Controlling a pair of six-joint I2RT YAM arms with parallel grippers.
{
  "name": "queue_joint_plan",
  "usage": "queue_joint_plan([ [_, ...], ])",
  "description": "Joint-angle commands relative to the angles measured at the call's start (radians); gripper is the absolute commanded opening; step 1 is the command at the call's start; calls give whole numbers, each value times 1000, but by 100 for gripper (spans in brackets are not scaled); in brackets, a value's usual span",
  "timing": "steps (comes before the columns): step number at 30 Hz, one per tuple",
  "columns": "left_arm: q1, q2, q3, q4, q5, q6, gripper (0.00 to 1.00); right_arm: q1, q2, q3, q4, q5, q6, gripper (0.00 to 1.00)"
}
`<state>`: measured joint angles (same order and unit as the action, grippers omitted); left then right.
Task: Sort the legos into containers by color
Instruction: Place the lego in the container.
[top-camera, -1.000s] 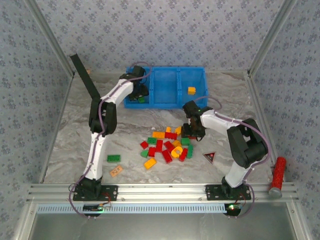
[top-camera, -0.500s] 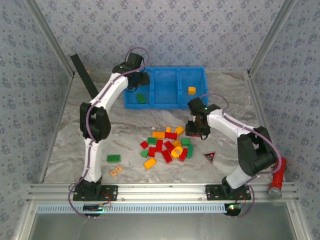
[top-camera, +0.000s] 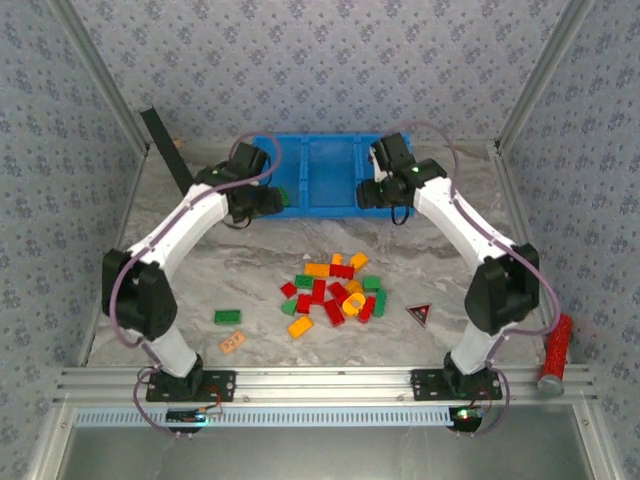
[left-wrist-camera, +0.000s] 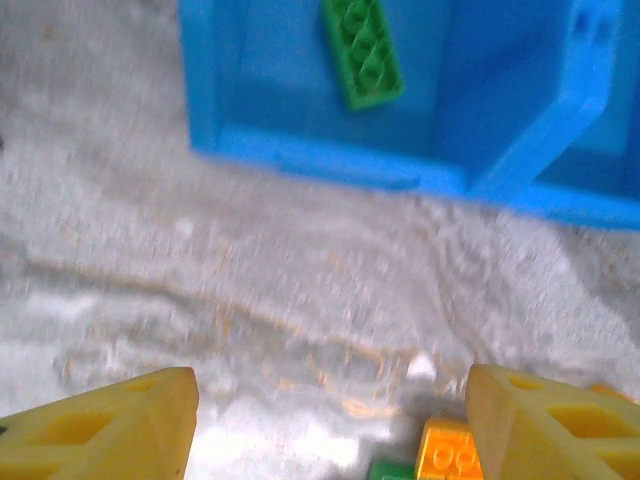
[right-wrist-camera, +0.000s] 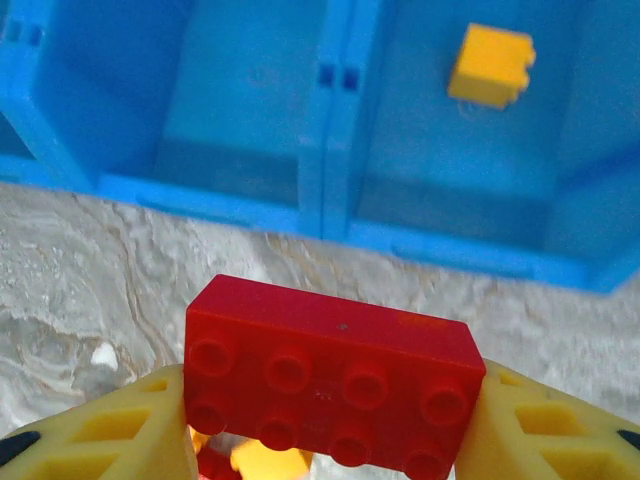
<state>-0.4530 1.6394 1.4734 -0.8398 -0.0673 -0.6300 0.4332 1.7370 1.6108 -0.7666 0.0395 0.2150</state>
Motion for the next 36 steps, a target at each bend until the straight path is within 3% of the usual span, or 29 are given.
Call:
queue_joint_plan([
  [1, -24, -125, -101, -88, 12, -121, 72, 19, 106, 107, 15, 24, -100, 42],
  [10, -36, -487, -469, -168, 45, -537, 74, 76, 325, 340, 98, 82, -266, 42],
  [20, -31, -730, -626, -336, -17, -828, 74, 78, 536, 494, 159, 83, -343, 42],
  [24, -32, -742, -625, -385, -29, -891, 75, 81, 599, 507, 161, 72, -342, 42],
  [36, 7, -757, -767, -320, 73, -961, 77, 89, 735, 579, 181, 94, -356, 42],
])
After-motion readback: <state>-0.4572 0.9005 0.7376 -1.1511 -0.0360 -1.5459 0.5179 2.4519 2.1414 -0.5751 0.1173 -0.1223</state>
